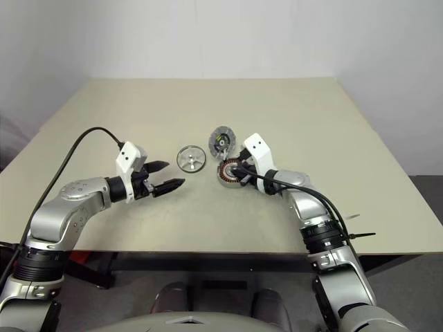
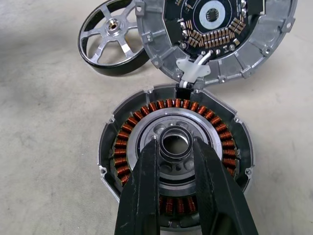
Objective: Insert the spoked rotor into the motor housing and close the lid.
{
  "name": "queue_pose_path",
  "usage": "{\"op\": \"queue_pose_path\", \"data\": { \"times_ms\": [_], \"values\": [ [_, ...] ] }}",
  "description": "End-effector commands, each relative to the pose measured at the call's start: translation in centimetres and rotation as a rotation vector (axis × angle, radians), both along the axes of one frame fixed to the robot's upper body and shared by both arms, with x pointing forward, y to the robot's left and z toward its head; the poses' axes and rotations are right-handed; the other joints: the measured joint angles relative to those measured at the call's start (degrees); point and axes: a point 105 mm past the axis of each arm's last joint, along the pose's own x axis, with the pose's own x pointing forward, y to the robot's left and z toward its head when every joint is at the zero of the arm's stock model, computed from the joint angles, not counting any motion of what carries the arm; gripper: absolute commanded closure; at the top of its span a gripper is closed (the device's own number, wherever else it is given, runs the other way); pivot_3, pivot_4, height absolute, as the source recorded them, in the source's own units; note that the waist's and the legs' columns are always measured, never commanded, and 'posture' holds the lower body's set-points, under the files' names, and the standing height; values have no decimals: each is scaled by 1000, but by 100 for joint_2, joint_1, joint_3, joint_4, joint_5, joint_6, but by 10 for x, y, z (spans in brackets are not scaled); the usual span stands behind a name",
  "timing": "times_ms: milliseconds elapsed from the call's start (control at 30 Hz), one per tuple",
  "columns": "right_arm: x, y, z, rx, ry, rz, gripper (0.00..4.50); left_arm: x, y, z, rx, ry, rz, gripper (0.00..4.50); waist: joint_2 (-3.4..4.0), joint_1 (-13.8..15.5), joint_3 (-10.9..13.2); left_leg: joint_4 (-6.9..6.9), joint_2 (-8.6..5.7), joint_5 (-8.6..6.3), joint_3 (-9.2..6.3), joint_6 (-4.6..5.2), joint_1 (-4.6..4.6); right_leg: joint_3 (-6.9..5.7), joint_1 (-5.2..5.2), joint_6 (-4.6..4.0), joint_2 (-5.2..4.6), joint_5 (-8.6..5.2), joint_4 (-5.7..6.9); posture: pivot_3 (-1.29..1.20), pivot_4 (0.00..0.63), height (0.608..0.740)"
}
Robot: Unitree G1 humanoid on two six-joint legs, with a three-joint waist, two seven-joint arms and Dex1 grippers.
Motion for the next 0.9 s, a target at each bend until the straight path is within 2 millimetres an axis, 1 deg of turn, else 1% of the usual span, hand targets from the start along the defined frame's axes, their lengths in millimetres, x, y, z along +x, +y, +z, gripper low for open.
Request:
{"op": "queue_pose_path", "data": {
  "times_ms": [33, 67, 167, 200, 233, 267, 367, 433, 500, 633, 700, 733, 767, 800, 900],
  "values": [
    [4, 3, 12, 3, -45, 8, 3848, 1, 0, 7, 3, -31, -3, 0, 0, 0, 0, 0, 0, 0, 0, 0, 0, 0, 0, 0, 0, 0, 0, 0, 0, 740],
    [5, 3, 12, 7, -40, 7, 3848, 1, 0, 7, 3, -31, -3, 0, 0, 0, 0, 0, 0, 0, 0, -1, 0, 0, 0, 0, 0, 0, 0, 0, 0, 740],
    [6, 1, 11, -14, -49, 0, 2756, 1, 1, 8, 3, -32, -1, 0, 0, 0, 0, 0, 0, 1, 0, -1, 0, 0, 0, 0, 0, 0, 1, 0, 0, 740],
    [7, 0, 11, -20, -58, -3, 2458, 1, 1, 8, 3, -32, -1, 0, 0, 1, 0, 0, 0, 1, 0, -1, 0, 0, 0, 0, 0, 0, 1, 0, 0, 740],
    [7, 0, 11, -23, -64, -5, 2024, 1, 1, 8, 3, -32, 0, 0, 0, 1, 0, 0, 0, 1, 0, -1, 0, 0, 0, 0, 0, 0, 1, 0, 0, 740],
    [7, 0, 11, -22, -65, -5, 1744, 2, 1, 8, 4, -32, 0, 0, 0, 0, 0, 1, 0, 1, 0, -2, 0, 0, 0, 0, 0, 0, 2, 0, 0, 740],
    [8, 1, 13, -12, -70, -5, 638, 2, 1, 8, 4, -33, 1, 0, 0, 7, 0, 5, 0, 1, -1, -2, 0, 0, 0, 0, 0, 0, 4, 0, 0, 740],
    [8, 1, 14, -5, -72, -4, 35, 2, 1, 8, 4, -33, 1, 0, 0, 4, 0, 8, 0, 1, -1, -2, -1, 0, 0, 0, 0, 0, 6, 0, 0, 740],
    [8, 2, 18, 5, -79, -1, 35, 2, 1, 8, 4, -33, 2, 0, 0, 2, 0, 8, 0, 1, -2, -2, 0, 1, 0, 0, 0, 0, 7, 0, 0, 740],
    [6, 8, 35, 49, -125, 25, 35, 2, 1, 8, 5, -33, -1, 0, 0, 2, 0, 9, 0, 1, -3, -2, 0, 1, 0, 1, 0, 0, 10, 0, 0, 740],
    [9, 9, 42, 64, -144, 19, 35, 2, 0, 7, 5, -33, -3, 0, 0, 2, 0, 9, 0, 1, -3, -2, 0, 1, 0, 1, 0, 0, 11, 0, 0, 740],
    [11, 9, 45, 72, -152, 9, 415, 2, 0, 7, 5, -33, -4, 0, 0, 1, 0, 9, 0, 1, -3, -2, 0, 1, 0, 0, 0, 0, 11, 0, 0, 740],
    [12, 8, 46, 77, -155, 6, 633, 2, -1, 7, 5, -33, -5, 0, 0, 1, 0, 9, 0, 1, -3, -3, 0, 1, -1, 0, 0, 0, 12, 0, 0, 740],
    [12, 8, 47, 79, -156, 4, 948, 2, -1, 7, 5, -33, -5, 0, 0, 1, 0, 9, 0, 2, -3, -3, 0, 1, -1, 0, 0, 0, 12, 0, 0, 740],
    [13, 8, 46, 79, -152, 1, 1977, 3, -1, 7, 7, -35, -6, 0, 0, 3, 0, 10, 0, 2, -3, -3, 0, 1, -1, 0, 0, 0, 13, 0, 0, 740]
  ]
}}
